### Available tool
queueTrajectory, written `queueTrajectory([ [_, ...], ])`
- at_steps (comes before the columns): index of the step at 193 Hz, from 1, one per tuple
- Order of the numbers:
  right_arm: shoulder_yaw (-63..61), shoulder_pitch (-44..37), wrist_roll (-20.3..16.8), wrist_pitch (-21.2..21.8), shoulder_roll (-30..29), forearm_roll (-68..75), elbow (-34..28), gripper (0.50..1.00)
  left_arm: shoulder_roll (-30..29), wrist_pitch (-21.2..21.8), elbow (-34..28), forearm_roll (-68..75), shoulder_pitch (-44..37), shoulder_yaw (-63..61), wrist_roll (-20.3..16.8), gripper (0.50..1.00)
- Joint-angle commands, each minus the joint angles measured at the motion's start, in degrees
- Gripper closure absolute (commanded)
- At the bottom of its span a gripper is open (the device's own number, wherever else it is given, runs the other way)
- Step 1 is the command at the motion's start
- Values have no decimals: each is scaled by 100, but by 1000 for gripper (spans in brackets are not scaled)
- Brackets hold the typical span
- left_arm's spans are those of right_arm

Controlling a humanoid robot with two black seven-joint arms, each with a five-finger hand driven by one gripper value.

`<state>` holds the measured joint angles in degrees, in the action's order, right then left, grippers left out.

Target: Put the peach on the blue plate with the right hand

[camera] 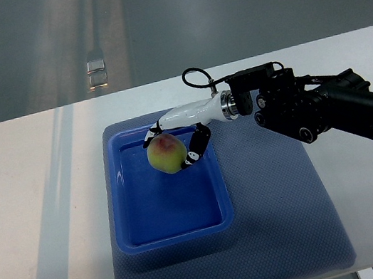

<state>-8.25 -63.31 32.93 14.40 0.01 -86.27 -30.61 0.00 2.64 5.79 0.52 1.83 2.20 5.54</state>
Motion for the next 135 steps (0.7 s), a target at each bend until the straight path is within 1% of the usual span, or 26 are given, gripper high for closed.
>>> queueTrajectory([
  [1, 34, 21, 3, -7, -1, 5, 2, 566, 0, 0, 1, 1, 1, 0, 0, 500],
  [28, 26, 21, 3, -86, -1, 67, -6, 566, 0, 0, 1, 1, 1, 0, 0, 500],
  [29, -44, 12, 11, -147, -1, 102, -15, 566, 0, 0, 1, 1, 1, 0, 0, 500],
  [37, -106, -6, 29, -174, -1, 119, -15, 568, 0, 0, 1, 1, 1, 0, 0, 500],
  [59, -475, -32, 29, -113, 8, 506, -33, 568, 0, -9, 1, 1, 1, 0, 0, 500],
  [78, -625, -50, 11, 10, 325, 954, -41, 568, 0, -9, 1, 10, 1, -9, 0, 500],
  [90, -625, -76, 3, 124, 667, 1367, -41, 568, 0, -9, 10, 10, 1, -9, 0, 500],
  [99, -625, -76, 3, 124, 667, 1368, -41, 568, 0, -9, 10, 10, 1, -9, 0, 500],
  [100, -625, -67, -6, 220, 937, 1724, -41, 568, 0, -9, 10, 10, 10, -18, 0, 500],
  [110, -634, -50, -15, 300, 1168, 2123, -41, 568, 0, -9, 18, 10, 10, -18, 0, 500],
  [119, -634, -23, -24, 370, 1309, 2483, -33, 568, 0, -9, 27, 10, 10, -18, 0, 500],
  [128, -634, -23, -24, 371, 1309, 2484, -33, 568, 0, -9, 27, 10, 10, -18, 0, 500],
  [129, -634, -6, -67, 440, 1422, 3006, -24, 570, 0, -9, 27, 10, 10, -18, 0, 500],
  [135, -634, 12, -129, 441, 1450, 3284, -24, 570, 0, -17, 36, 10, 10, -18, 0, 500],
])
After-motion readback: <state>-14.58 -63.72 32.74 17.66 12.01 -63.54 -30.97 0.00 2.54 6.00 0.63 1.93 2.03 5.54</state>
